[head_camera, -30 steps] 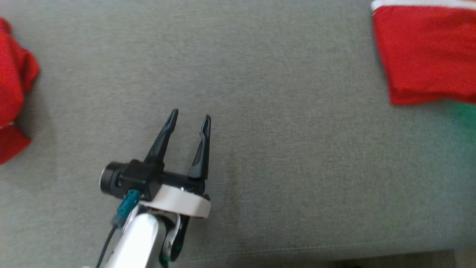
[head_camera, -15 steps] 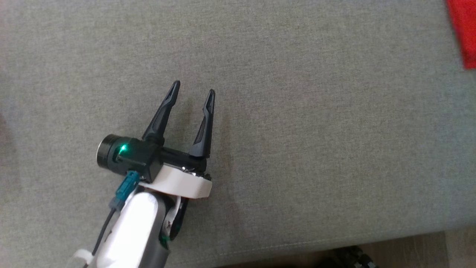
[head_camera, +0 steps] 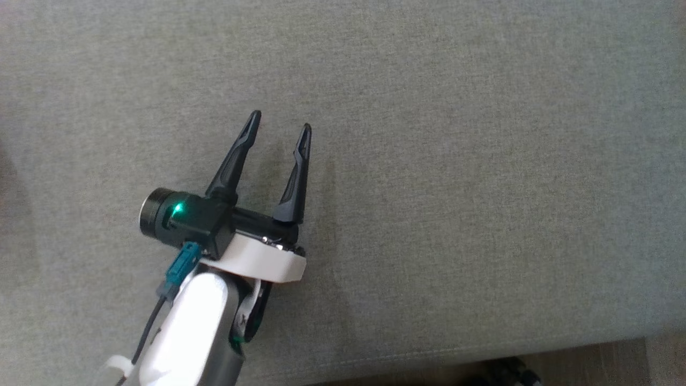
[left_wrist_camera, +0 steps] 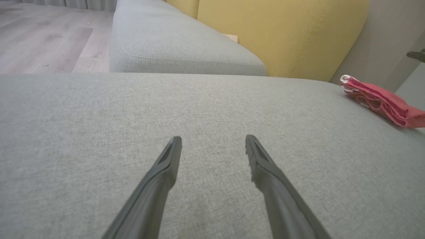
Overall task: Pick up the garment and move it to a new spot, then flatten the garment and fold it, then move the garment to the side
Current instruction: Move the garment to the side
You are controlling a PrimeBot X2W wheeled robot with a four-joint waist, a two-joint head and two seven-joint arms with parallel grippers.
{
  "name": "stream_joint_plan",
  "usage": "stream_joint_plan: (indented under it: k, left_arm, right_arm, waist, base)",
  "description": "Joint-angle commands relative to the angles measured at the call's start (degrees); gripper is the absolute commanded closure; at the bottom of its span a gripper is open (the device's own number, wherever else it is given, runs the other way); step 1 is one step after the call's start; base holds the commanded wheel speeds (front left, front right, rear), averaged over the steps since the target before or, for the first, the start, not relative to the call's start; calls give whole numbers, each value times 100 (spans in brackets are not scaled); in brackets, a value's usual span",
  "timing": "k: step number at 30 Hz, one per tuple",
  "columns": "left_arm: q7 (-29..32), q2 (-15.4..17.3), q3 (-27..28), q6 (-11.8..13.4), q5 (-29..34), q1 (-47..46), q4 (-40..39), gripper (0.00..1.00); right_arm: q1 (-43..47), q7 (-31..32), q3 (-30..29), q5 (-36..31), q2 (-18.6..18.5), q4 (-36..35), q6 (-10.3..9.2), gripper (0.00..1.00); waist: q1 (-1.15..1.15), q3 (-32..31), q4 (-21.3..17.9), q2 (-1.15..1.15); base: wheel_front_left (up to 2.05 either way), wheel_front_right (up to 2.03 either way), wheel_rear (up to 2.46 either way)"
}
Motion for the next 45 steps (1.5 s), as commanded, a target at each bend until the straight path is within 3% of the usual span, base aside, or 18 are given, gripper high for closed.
stream_joint_plan:
  k: [1, 7, 9, 22, 34, 45]
  left_arm:
    - [-34, 0, 145, -10, 16, -39, -149, 0]
    - [-34, 0, 304, 152, -208, 204, -79, 0]
    - [-34, 0, 468, 252, -384, 373, -37, 0]
    - [-34, 0, 1355, 291, -698, 1457, -7, 0]
    - [-34, 0, 1733, -34, -472, 2821, -287, 0]
    - [-34, 0, 1679, -100, -217, 3185, -523, 0]
  right_arm:
    - [111, -195, -34, -57, -80, -131, 37, 0]
    - [453, -825, -33, -213, 673, -516, 37, 0]
    - [740, -999, 18, -309, 1105, -811, 37, 0]
    - [2635, -1181, 277, -901, 3029, -1988, 37, 0]
    - [4379, -1182, -413, -1557, 3835, -2659, 37, 0]
    - [5462, -1182, -822, -2088, 4187, -3162, 37, 0]
  waist:
    - [0, -88, 52, 0]
    - [0, -504, 192, 0]
    - [0, -807, 268, 0]
    - [0, -2465, 393, 0]
    - [0, -3428, 654, 0]
    - [0, -3795, 745, 0]
  base:
    - [0, 0, 0]
    - [0, 0, 0]
    - [0, 0, 0]
    - [0, 0, 0]
    - [0, 0, 0]
    - [0, 0, 0]
